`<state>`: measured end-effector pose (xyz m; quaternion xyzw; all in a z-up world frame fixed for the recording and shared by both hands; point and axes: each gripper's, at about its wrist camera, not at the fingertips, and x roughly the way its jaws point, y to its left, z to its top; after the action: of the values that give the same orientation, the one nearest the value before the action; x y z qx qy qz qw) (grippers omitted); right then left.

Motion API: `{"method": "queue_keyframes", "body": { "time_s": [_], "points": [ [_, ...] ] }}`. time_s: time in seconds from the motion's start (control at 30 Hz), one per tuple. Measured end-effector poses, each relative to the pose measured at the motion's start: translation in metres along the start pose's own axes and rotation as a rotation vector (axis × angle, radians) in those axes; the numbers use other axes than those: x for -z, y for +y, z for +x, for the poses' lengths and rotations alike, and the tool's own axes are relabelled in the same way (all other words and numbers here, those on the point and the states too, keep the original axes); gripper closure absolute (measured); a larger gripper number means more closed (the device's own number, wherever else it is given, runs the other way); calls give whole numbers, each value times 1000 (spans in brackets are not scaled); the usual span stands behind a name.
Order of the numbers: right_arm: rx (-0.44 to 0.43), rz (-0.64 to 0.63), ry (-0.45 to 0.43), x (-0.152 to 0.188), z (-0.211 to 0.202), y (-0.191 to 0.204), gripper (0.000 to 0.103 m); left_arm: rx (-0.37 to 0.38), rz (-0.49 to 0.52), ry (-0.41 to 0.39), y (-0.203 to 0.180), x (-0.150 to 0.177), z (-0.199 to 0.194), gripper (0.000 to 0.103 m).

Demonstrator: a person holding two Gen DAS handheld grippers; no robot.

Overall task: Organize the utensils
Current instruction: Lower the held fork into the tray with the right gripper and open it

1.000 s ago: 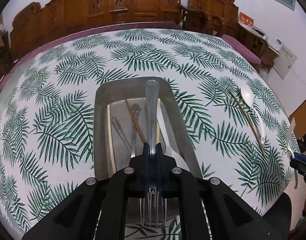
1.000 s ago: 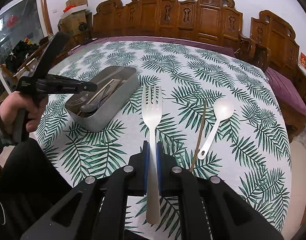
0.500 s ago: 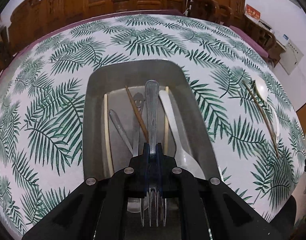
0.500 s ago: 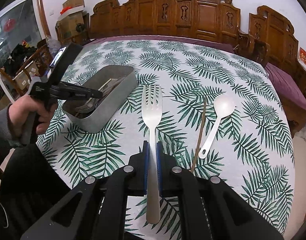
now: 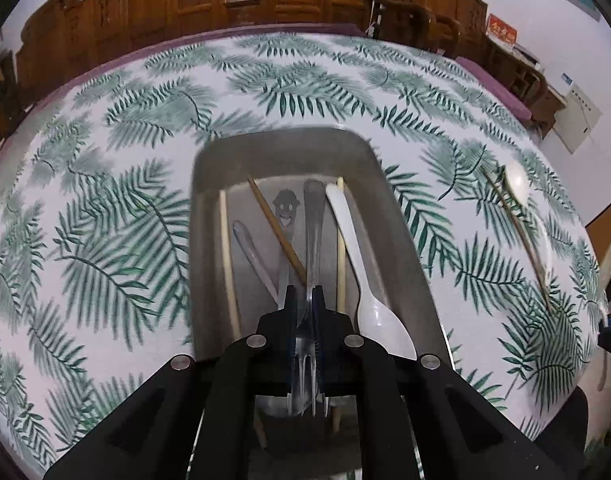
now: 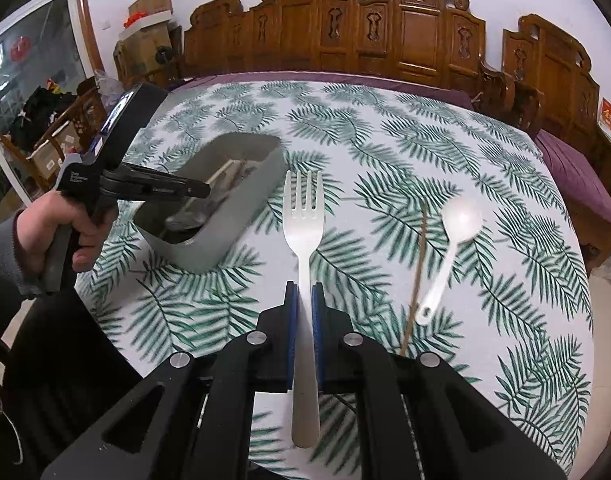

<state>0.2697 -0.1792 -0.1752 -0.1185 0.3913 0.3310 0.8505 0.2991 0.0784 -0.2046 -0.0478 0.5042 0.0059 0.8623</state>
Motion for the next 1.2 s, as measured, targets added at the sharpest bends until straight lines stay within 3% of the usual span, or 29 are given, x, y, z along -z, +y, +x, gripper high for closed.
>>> {"method": "queue_keyframes", "body": {
  "time_s": [0.2, 0.3, 0.47, 0.7, 0.83, 1.2],
  "points": [
    [-24, -18, -13, -21, 9, 25, 94, -4, 21, -58, 12, 4, -33, 96],
    [-40, -30, -17, -33, 18, 41, 94, -1, 20, -80, 25, 9, -50, 87],
    [-65, -28, -11, -52, 40, 62, 94, -7, 18, -103, 49, 21, -71, 84],
    [-84, -31, 23, -73, 74, 86, 94, -18, -12, -115, 85, 36, -83, 38],
    [-96, -28, 41, -84, 93, 95, 94, -17, -34, -127, 99, 43, -87, 25],
    [-109, 40, 95, -113, 148, 106, 94, -23, -47, -127, 118, 55, -93, 23]
  ]
}}
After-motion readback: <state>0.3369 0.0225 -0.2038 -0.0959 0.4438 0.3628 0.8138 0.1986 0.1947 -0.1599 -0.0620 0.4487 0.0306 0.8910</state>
